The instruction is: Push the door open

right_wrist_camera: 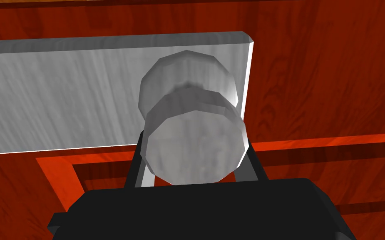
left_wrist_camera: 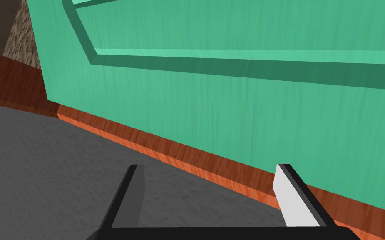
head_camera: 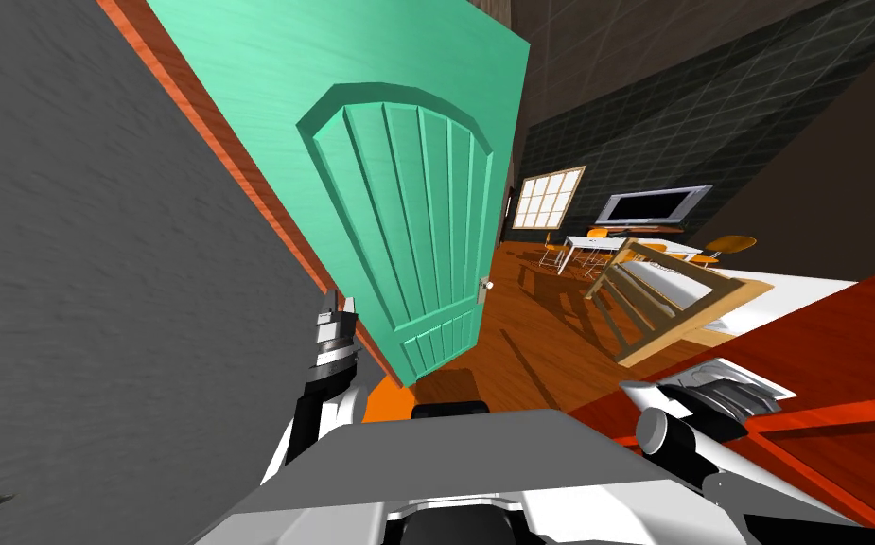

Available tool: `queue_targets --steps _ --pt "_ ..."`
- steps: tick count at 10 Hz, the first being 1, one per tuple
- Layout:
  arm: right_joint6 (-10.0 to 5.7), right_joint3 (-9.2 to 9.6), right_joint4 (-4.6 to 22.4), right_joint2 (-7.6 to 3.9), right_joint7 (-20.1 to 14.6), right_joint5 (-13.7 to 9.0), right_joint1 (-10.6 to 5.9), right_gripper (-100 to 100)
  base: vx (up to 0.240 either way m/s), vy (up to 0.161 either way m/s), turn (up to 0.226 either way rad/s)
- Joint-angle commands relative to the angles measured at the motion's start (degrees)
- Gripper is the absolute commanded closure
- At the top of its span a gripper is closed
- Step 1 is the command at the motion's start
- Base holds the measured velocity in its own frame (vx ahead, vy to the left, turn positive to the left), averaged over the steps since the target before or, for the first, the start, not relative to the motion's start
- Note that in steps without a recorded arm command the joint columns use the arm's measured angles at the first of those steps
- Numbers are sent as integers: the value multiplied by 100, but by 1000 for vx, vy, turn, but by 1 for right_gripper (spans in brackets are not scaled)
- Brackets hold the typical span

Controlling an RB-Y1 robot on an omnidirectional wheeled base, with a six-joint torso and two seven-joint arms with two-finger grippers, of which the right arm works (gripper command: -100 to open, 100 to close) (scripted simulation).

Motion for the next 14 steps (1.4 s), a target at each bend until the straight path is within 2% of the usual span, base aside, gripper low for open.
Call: queue_targets --steps 1,2,4,5,6,7,8,9,10,12,13,14 --pt "-207 -39 211 -182 -20 -1 -38 100 18 -78 42" --pt "-207 -39 211 -182 -20 -1 -38 100 2 -38 -13" --pt "-308 -267 297 -205 180 -109 -66 100 6 -65 90" --pt "-308 -267 297 -205 180 -109 -66 100 3 -59 49" --pt "-356 -375 338 -216 274 -161 -79 100 15 -64 70" --pt "-356 -375 222 -216 274 -161 -79 100 13 -47 11" --pt "-356 -375 338 -216 274 -161 -79 100 3 -21 1" --pt "-356 -375 338 -216 274 -161 -79 100 2 -7 13" --pt "-451 -589 419 -237 462 -263 -105 100 12 -71 124" --pt "-538 -786 494 -257 634 -357 -129 100 23 -126 114" --pt "-620 -971 564 -276 796 -446 -152 100 15 -144 144" --pt "-620 -971 450 -276 796 -446 -152 100 21 -133 38"
